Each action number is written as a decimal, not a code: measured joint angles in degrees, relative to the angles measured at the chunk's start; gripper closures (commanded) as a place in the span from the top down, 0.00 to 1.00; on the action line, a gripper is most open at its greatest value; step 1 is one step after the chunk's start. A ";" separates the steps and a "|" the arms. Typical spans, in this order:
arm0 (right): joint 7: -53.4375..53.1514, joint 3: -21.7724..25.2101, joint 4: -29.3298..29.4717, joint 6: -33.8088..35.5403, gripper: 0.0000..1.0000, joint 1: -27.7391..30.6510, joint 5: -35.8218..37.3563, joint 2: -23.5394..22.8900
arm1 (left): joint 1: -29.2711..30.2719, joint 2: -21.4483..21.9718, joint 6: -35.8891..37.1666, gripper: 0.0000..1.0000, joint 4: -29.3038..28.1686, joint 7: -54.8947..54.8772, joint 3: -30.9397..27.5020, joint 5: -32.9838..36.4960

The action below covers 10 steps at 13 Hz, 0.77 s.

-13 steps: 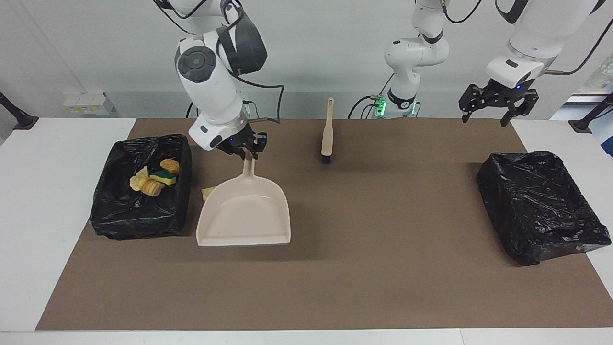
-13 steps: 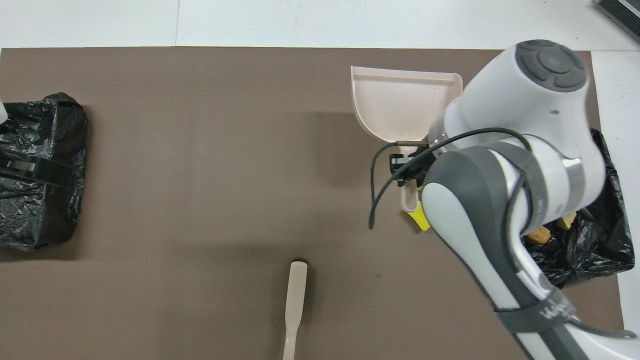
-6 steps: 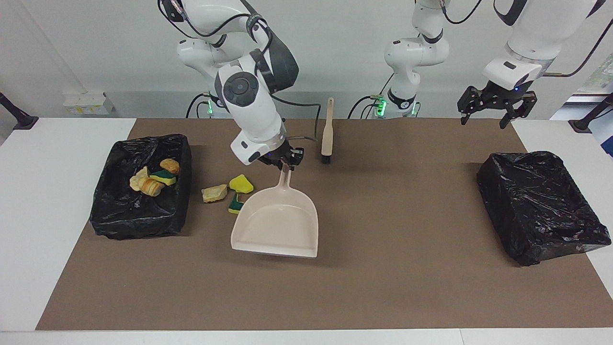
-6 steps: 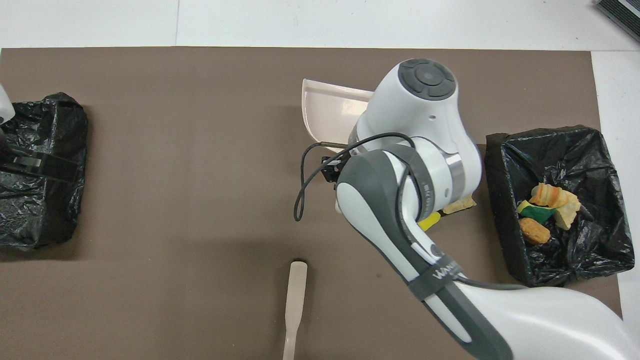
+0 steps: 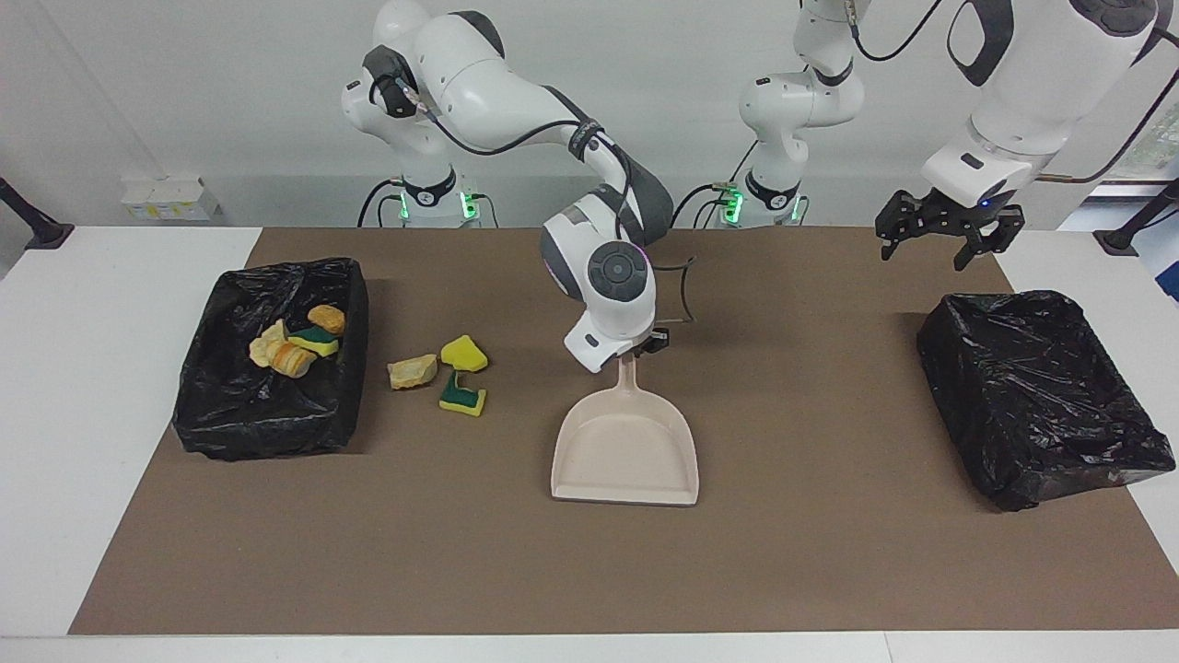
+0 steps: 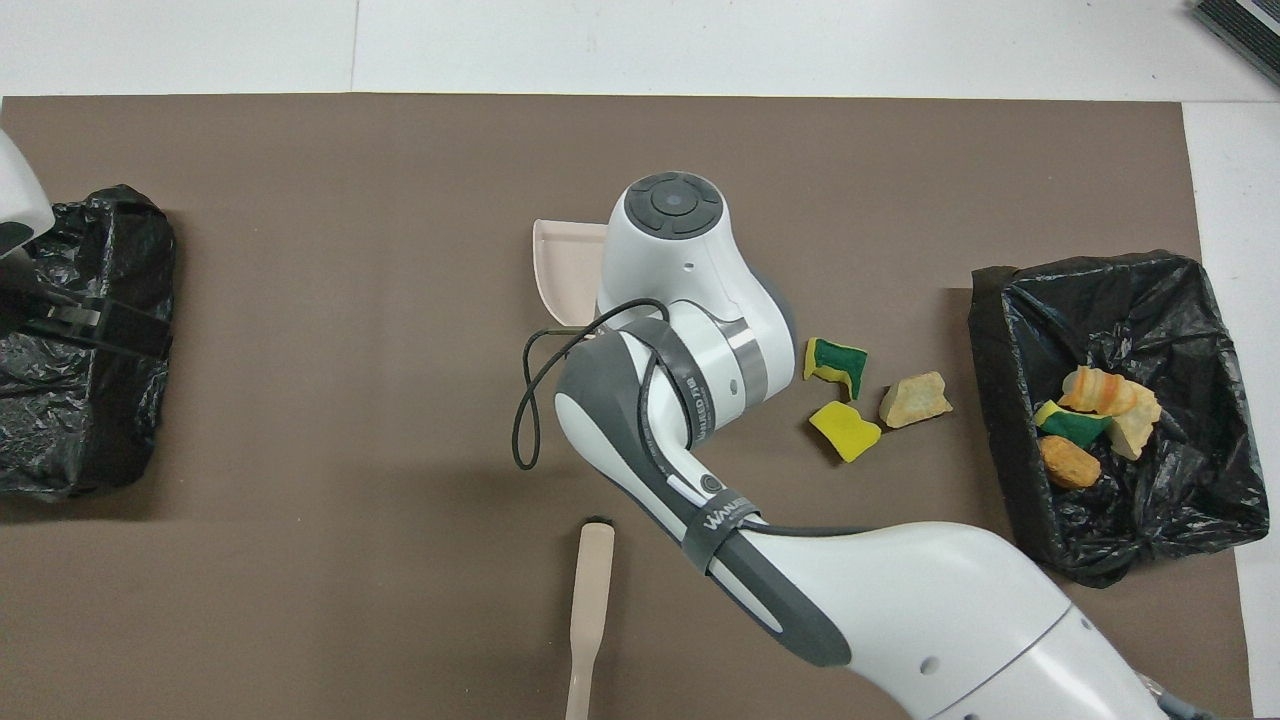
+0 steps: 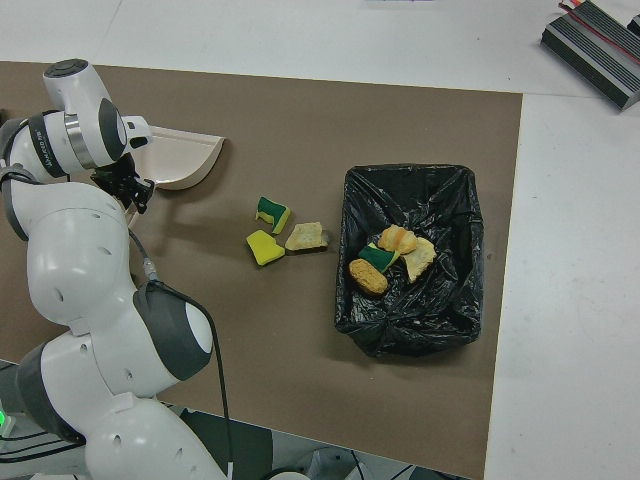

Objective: Sweep and dump trash in bin

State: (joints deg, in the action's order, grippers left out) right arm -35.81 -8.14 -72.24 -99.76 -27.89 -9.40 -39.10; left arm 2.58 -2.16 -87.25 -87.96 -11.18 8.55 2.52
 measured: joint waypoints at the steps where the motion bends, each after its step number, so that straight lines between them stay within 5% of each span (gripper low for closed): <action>1: 0.00 -0.01 0.43 0.68 0.00 -0.36 0.15 -0.23 | 0.00 -0.10 -0.33 1.00 0.00 -0.15 0.01 0.00; 2: 0.00 -0.01 0.65 0.88 0.00 -0.78 0.18 -0.31 | 0.00 -0.23 -0.83 1.00 0.00 -0.26 0.07 0.00; 3: 0.00 -0.01 0.80 0.79 0.89 -1.44 0.23 -0.34 | -0.04 -0.46 -1.29 1.00 0.00 -0.37 0.29 0.00; 4: -0.02 -0.01 0.86 0.16 1.00 -2.04 0.29 -0.36 | -0.15 -0.80 -1.97 1.00 0.00 -0.41 0.64 0.00; 10: -0.08 0.55 2.19 -1.61 1.00 -2.21 2.60 0.57 | -0.79 -4.33 -7.05 1.00 -0.17 0.86 6.48 -0.01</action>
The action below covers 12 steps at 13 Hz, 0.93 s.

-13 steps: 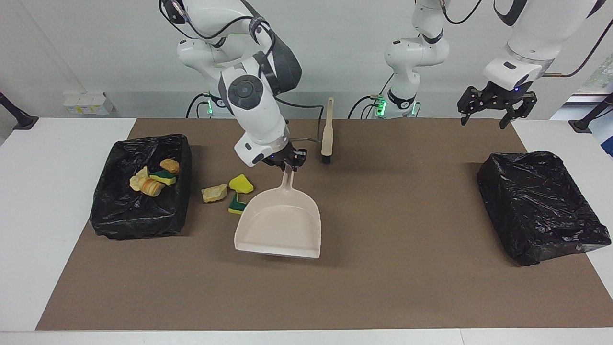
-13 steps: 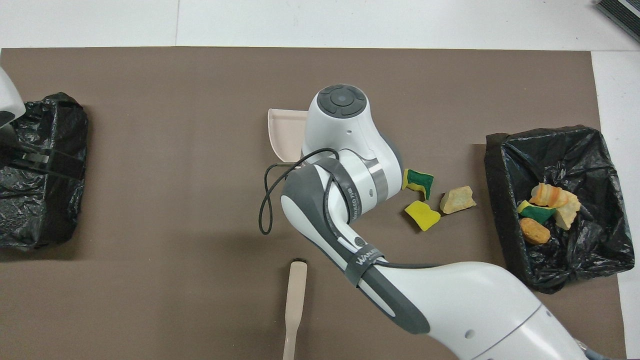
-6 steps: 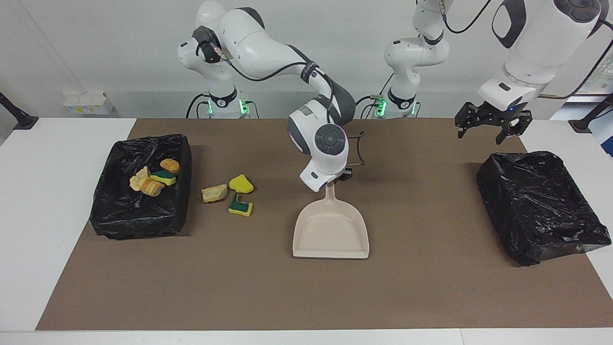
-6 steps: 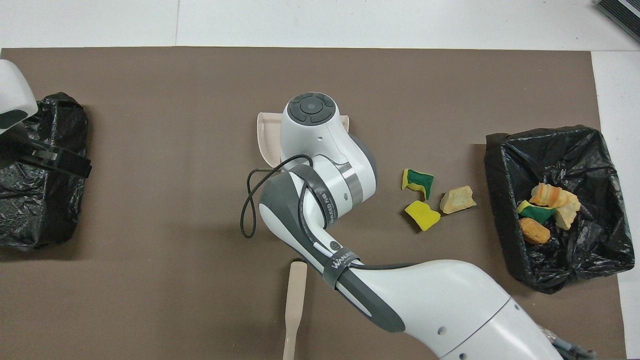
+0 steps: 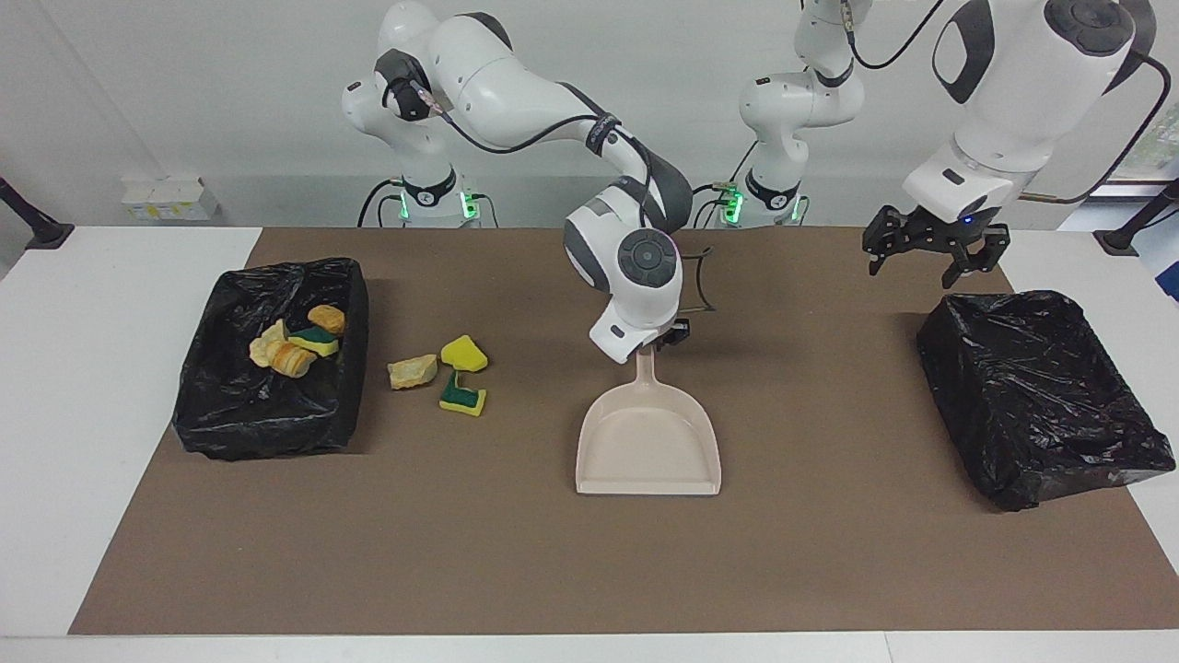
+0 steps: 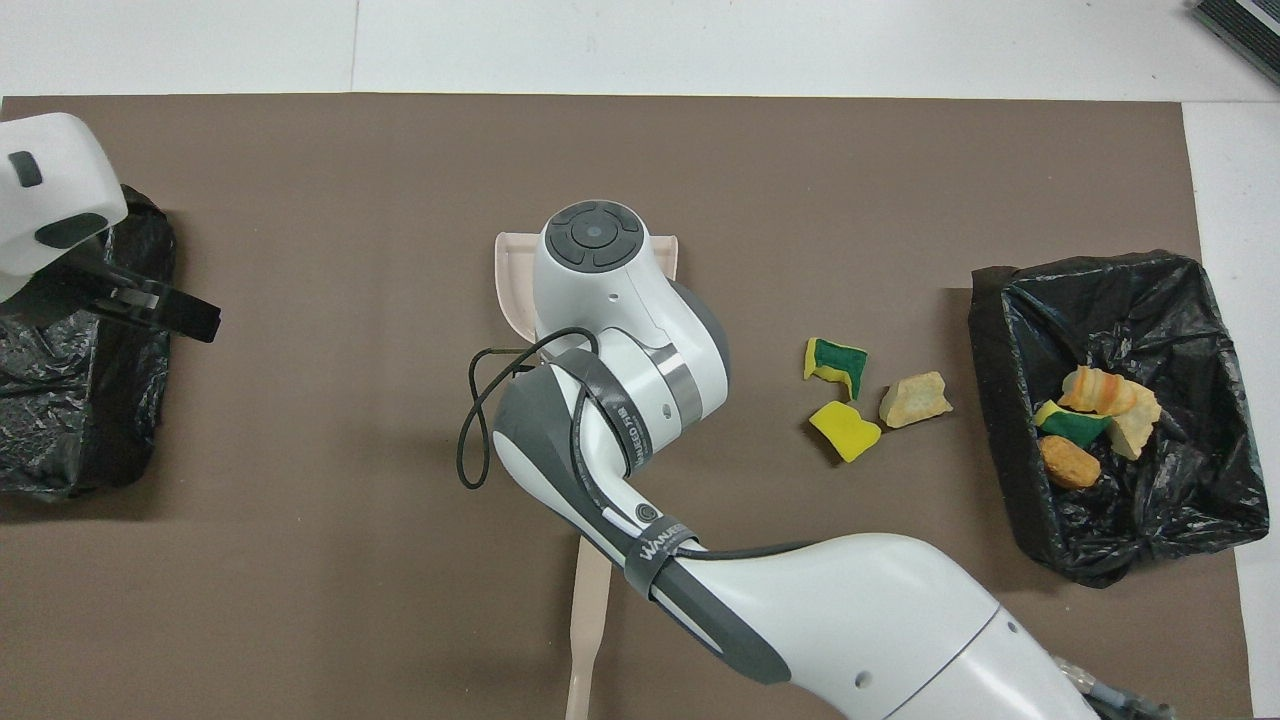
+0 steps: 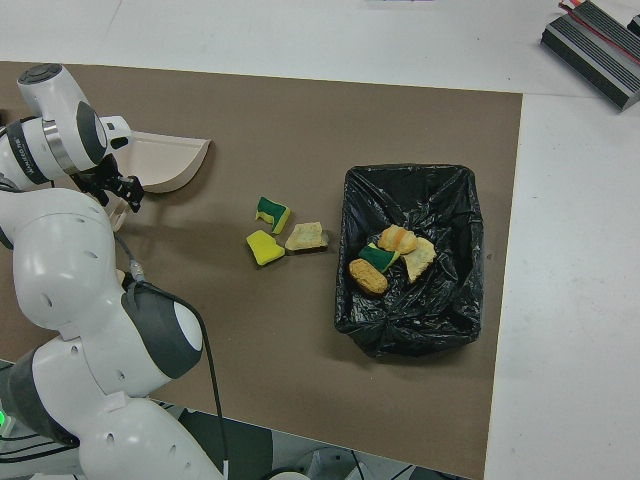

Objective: Sweep and dump trash in bin

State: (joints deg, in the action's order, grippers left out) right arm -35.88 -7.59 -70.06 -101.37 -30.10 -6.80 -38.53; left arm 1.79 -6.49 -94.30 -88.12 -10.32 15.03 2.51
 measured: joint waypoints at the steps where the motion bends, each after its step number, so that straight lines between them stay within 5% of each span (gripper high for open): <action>1: 0.00 0.08 0.01 0.78 1.00 0.51 1.93 0.99 | -0.08 -0.84 -1.02 1.00 -0.10 1.29 0.93 0.00; 7: 6.46 0.10 -0.99 10.84 1.00 9.51 5.78 8.36 | -2.02 -7.95 -9.34 1.00 -1.35 20.27 8.91 0.50; 12: 11.41 0.06 -12.04 12.67 1.00 15.01 5.73 18.73 | -3.58 -9.92 -20.70 1.00 -11.70 35.61 17.44 4.88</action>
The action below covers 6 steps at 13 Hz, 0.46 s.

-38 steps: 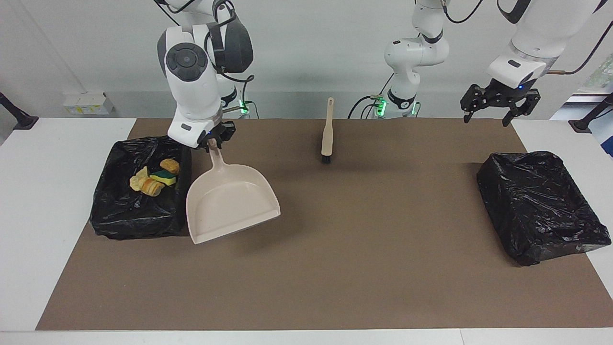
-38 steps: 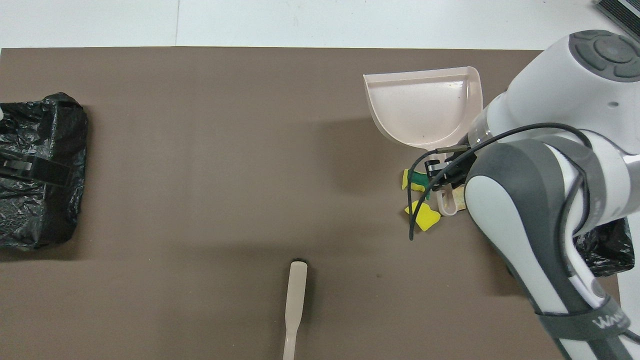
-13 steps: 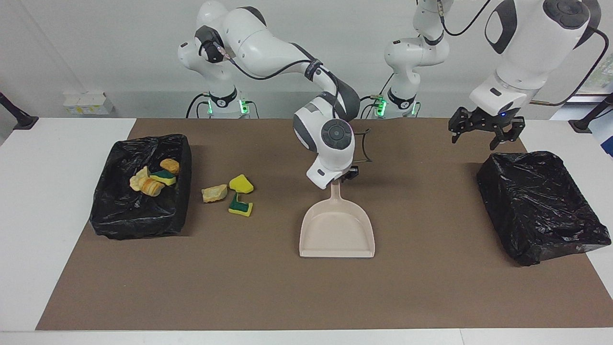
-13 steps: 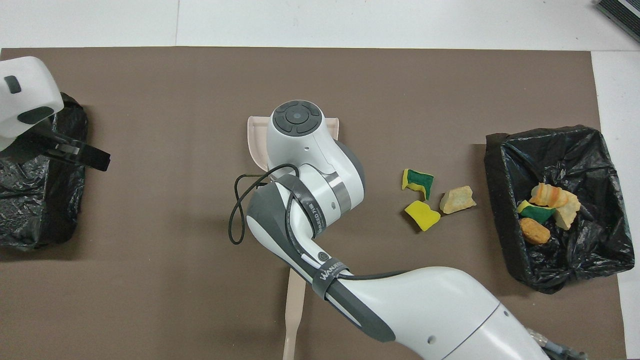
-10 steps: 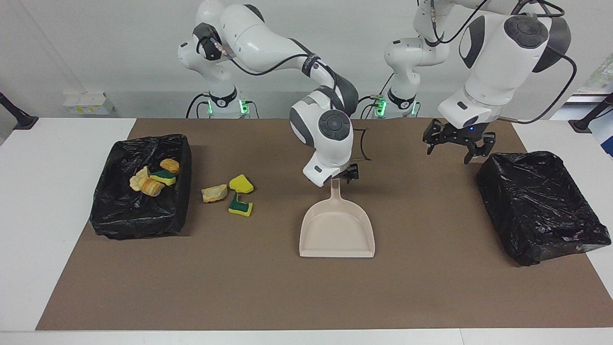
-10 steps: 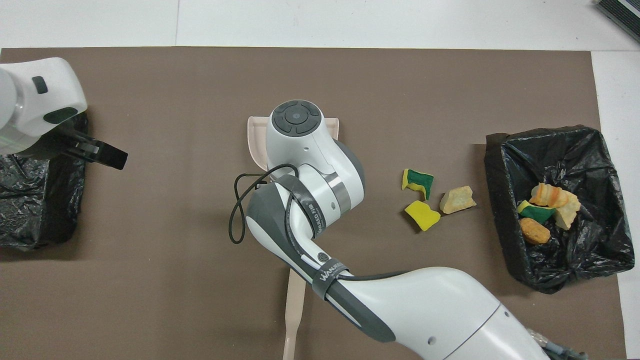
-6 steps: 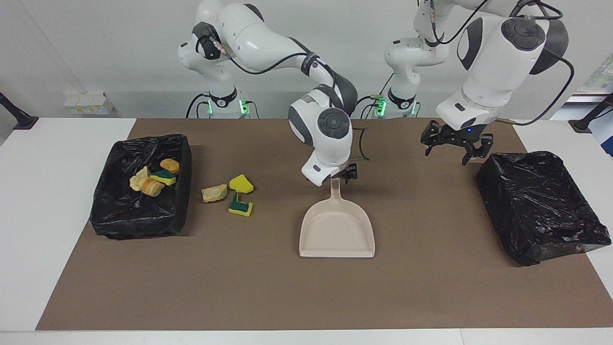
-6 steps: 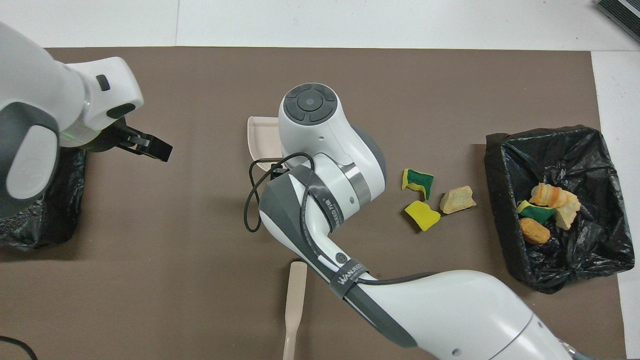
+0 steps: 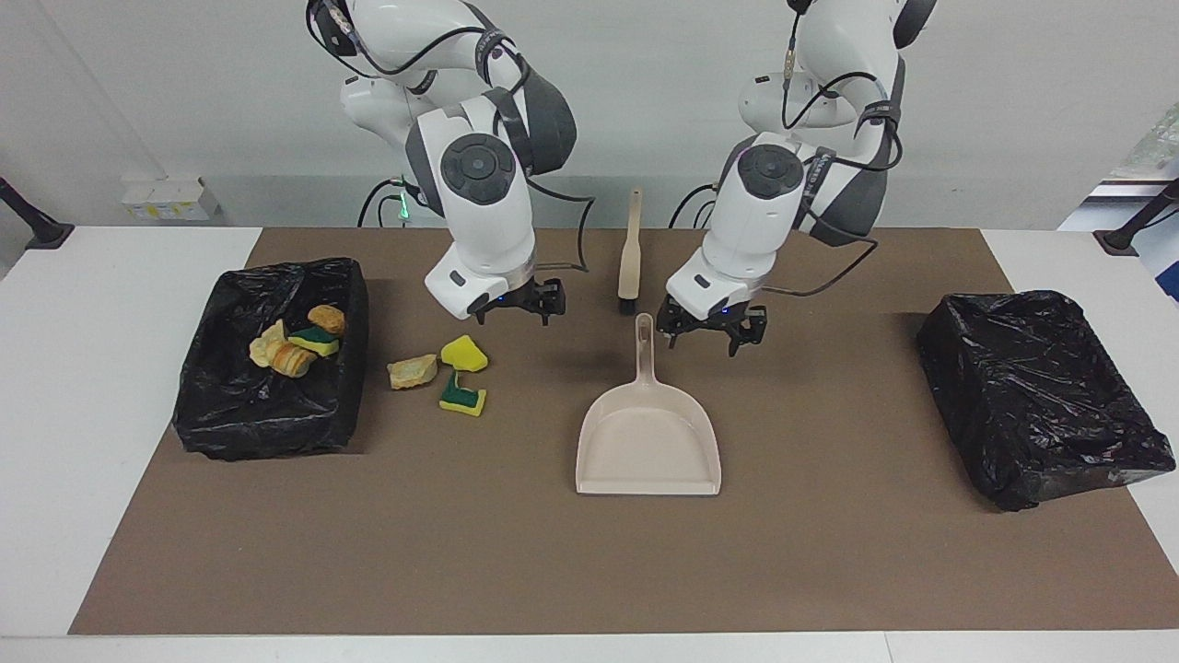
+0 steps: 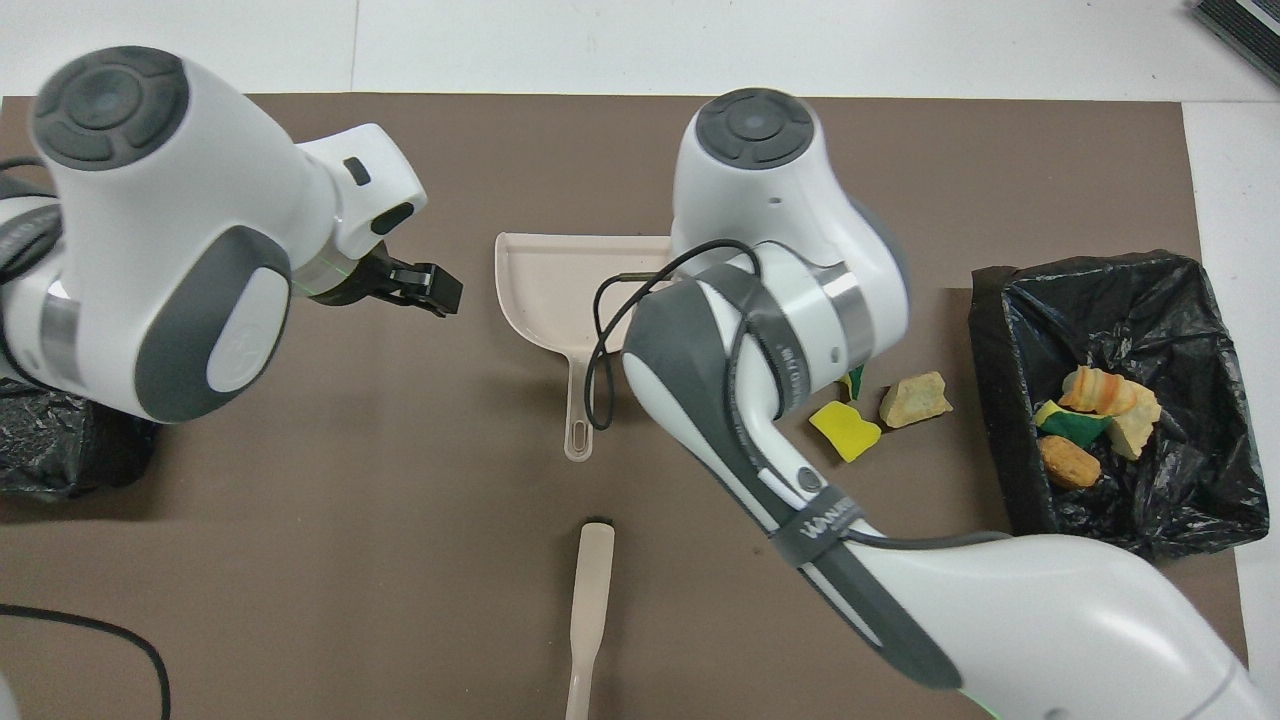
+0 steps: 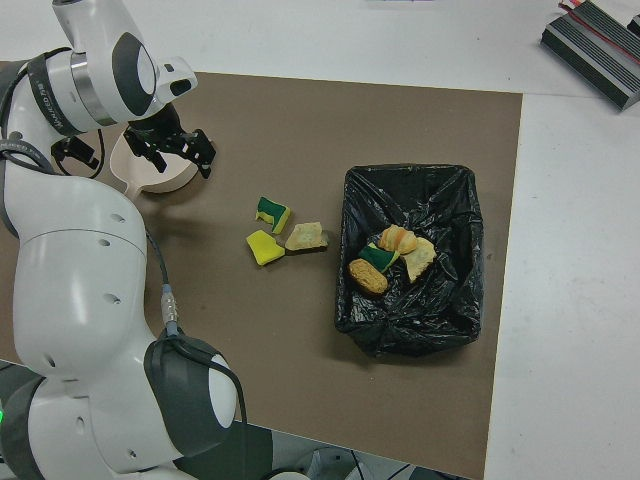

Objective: Sweep and dump trash in bin

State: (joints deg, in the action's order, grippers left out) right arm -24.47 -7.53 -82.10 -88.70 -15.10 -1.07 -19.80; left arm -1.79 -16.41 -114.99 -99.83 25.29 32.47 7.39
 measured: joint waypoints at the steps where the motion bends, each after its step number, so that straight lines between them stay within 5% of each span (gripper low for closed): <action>1: 0.06 -0.01 -1.54 0.61 1.00 0.54 0.01 0.78 | -0.21 -0.04 -2.22 1.00 -2.21 2.66 1.08 1.50; 6: 4.02 0.09 -6.89 1.21 1.00 5.40 0.19 5.96 | -2.16 -2.52 -11.13 1.00 -8.80 21.22 3.74 13.75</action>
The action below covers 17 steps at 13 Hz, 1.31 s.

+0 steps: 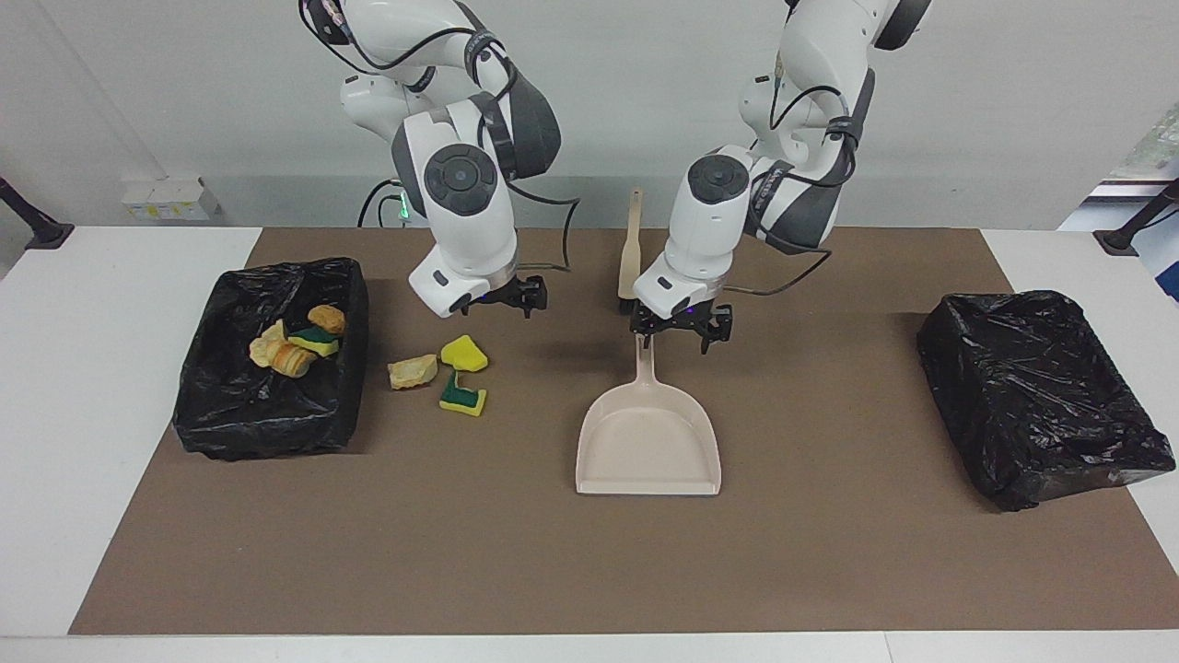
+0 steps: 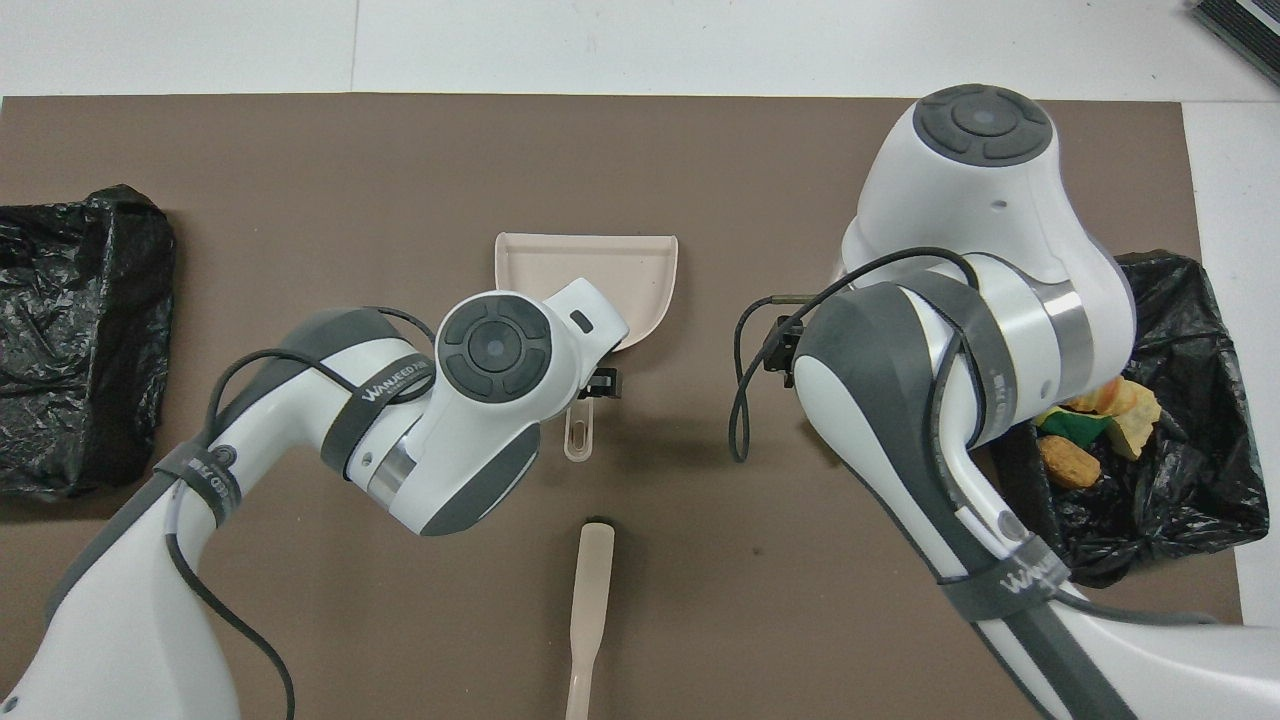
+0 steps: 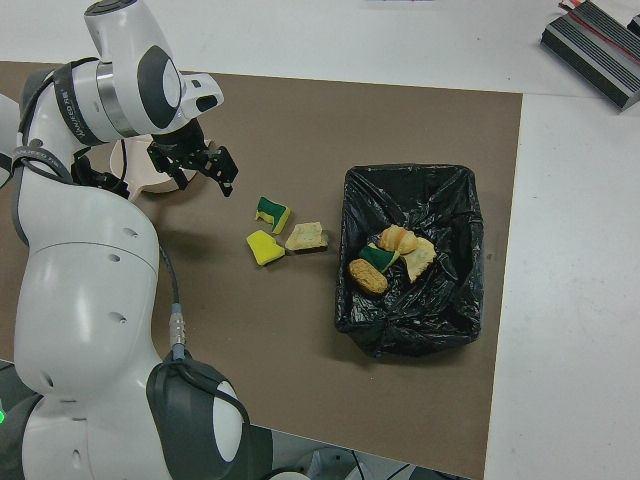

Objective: Sweep and dump trash in bin

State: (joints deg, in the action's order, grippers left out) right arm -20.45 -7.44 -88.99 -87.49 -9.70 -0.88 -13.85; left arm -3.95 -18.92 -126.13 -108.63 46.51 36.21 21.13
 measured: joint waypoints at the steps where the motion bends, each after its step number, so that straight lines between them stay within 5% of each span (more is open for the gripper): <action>1: 3.33 0.01 -0.08 0.00 1.00 1.40 -0.01 0.54 | -0.55 -1.42 -0.62 1.00 0.01 4.41 0.21 4.49; 6: 10.72 -0.30 -1.57 1.89 1.00 4.35 -1.42 2.06 | -1.01 -5.07 -1.45 1.00 2.03 9.58 1.00 10.96; 10: 10.87 -0.44 -17.06 -8.36 1.00 3.99 -5.87 9.66 | -0.96 -5.08 -1.40 0.98 3.72 8.82 1.01 11.03; 12: 10.87 -0.58 -23.78 -12.69 1.00 3.48 -6.09 13.32 | -1.00 -5.12 -1.40 0.76 3.15 8.62 1.22 11.03; 15: 10.87 -0.64 -25.85 -13.38 1.00 2.12 -6.47 15.13 | -1.01 -5.17 -1.39 0.14 2.83 7.57 1.29 11.03; 17: 10.68 -0.64 -25.86 -13.51 1.00 1.73 -6.62 15.20 | -0.99 -5.17 -1.39 0.01 2.87 5.03 1.27 11.03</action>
State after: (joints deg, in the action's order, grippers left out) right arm -9.77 -8.08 -114.85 -101.00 -7.97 -7.51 1.35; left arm -4.94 -24.09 -127.51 -105.76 51.54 37.48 32.17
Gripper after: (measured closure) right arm 0.000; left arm 0.498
